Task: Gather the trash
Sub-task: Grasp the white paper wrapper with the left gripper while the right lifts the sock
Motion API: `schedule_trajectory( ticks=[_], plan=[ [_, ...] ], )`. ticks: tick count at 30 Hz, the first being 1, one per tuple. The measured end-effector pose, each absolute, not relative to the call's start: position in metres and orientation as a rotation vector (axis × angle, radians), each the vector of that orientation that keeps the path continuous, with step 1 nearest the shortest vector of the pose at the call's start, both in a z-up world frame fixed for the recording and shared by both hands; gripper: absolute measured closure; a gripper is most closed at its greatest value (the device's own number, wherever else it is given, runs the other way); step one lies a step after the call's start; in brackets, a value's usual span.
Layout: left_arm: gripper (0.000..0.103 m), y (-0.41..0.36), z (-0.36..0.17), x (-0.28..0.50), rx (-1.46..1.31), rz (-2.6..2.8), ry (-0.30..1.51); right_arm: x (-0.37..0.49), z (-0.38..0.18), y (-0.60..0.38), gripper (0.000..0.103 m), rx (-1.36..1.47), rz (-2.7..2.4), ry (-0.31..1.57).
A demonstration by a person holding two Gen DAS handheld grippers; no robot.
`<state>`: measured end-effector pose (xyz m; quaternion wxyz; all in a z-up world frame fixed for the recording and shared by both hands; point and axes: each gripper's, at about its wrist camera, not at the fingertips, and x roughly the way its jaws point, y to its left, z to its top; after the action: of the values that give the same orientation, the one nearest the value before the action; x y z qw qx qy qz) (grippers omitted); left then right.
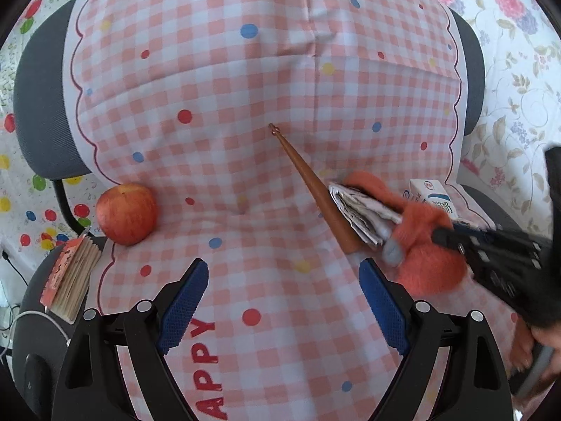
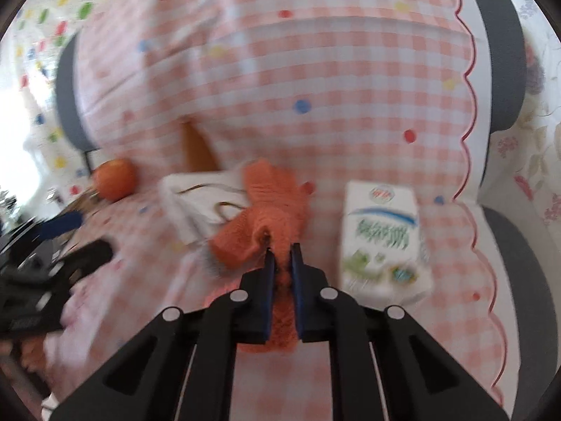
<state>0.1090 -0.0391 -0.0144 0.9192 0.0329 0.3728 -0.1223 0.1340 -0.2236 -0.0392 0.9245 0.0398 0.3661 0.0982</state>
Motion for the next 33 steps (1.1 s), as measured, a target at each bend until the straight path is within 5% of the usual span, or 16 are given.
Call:
schedule_trajectory(
  ticks=[10, 25, 28, 32, 33],
  plan=[
    [0.017, -0.049, -0.011, 0.099, 0.052, -0.288, 0.775, 0.055, -0.024, -0.221, 0.094, -0.004, 0.131, 0.684],
    [0.053, -0.111, -0.056, 0.144, 0.012, -0.417, 0.952, 0.031, -0.033, -0.28, 0.095, 0.115, 0.002, 0.638],
    [0.062, -0.118, -0.061, 0.152, -0.006, -0.387, 0.965, 0.03, -0.035, -0.284, 0.095, 0.136, 0.008, 0.631],
    [0.099, -0.123, -0.056, 0.148, 0.004, -0.384, 0.948, 0.03, -0.036, -0.283, 0.095, 0.139, 0.015, 0.628],
    [0.101, -0.124, -0.053, 0.145, 0.025, -0.381, 0.929, 0.03, -0.036, -0.284, 0.095, 0.14, 0.017, 0.628]
  ],
)
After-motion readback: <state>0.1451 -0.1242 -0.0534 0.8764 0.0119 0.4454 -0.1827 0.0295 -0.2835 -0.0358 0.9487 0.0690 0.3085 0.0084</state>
